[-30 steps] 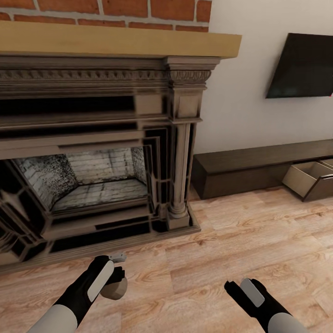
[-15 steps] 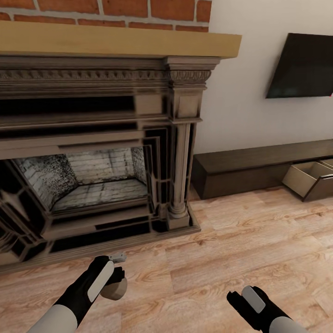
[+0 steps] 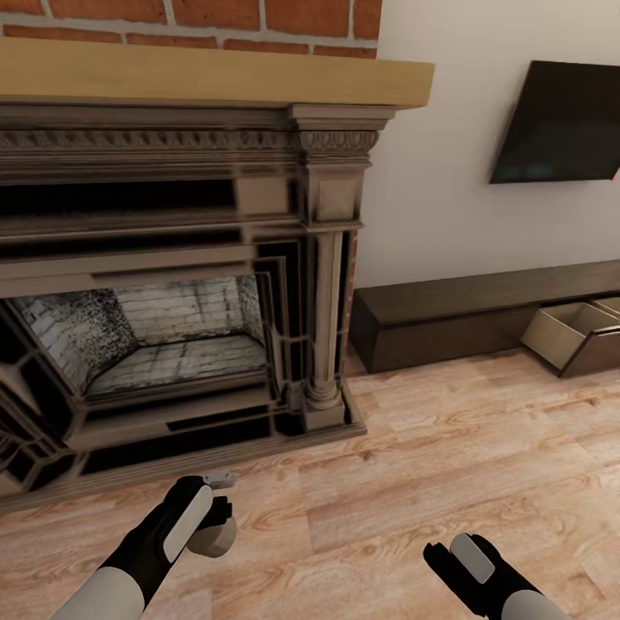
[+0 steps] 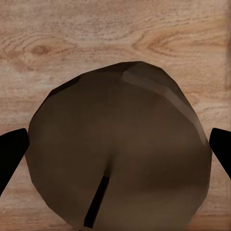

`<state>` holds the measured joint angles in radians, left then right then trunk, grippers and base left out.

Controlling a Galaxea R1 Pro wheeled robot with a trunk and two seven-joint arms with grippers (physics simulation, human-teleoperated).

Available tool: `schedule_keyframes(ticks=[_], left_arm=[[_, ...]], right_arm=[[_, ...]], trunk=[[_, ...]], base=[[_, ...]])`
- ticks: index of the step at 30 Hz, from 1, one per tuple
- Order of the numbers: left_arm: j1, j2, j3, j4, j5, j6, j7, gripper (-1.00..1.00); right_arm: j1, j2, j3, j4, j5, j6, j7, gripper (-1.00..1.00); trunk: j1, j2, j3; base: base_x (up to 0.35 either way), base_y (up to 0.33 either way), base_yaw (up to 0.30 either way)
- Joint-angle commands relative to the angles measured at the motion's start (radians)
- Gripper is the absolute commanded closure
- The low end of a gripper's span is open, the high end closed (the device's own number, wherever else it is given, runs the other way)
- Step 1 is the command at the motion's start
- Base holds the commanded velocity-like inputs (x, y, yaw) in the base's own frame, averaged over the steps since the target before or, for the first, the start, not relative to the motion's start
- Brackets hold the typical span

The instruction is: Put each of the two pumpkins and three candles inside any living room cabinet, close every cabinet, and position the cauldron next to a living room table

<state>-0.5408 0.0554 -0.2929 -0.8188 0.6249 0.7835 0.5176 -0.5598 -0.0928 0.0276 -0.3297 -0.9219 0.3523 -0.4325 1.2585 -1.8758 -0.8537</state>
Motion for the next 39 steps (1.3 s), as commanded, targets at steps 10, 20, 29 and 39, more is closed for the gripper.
schedule_keyframes(ticks=[10, 20, 29, 39], left_arm=[[-0.001, 0.001, -0.008, -0.003, 0.01, 0.0, 0.01, 1.0], [-0.001, 0.003, -0.009, -0.003, 0.01, 0.0, 0.009, 1.0], [-0.001, 0.002, -0.015, -0.003, 0.009, 0.0, 0.009, 1.0], [-0.001, 0.003, -0.043, -0.003, 0.009, -0.001, 0.01, 1.0]], right_arm=[[0.0, 0.0, 0.0, -0.008, -0.011, 0.002, -0.004, -1.0], [0.0, -0.004, -0.001, -0.005, -0.011, 0.003, 0.013, -1.0], [0.0, -0.004, -0.002, -0.003, -0.011, 0.002, 0.014, -1.0], [0.0, -0.003, -0.003, -0.001, -0.012, 0.003, 0.025, -1.0]], trunk=[[0.0, 0.0, -0.001], [0.0, 0.0, -0.001], [0.0, 0.0, -0.001], [0.0, 0.0, -0.001]], base=[[0.059, -0.053, 0.0], [-0.125, 0.063, 0.0], [0.078, 0.001, 0.0], [0.047, -0.192, -0.08]])
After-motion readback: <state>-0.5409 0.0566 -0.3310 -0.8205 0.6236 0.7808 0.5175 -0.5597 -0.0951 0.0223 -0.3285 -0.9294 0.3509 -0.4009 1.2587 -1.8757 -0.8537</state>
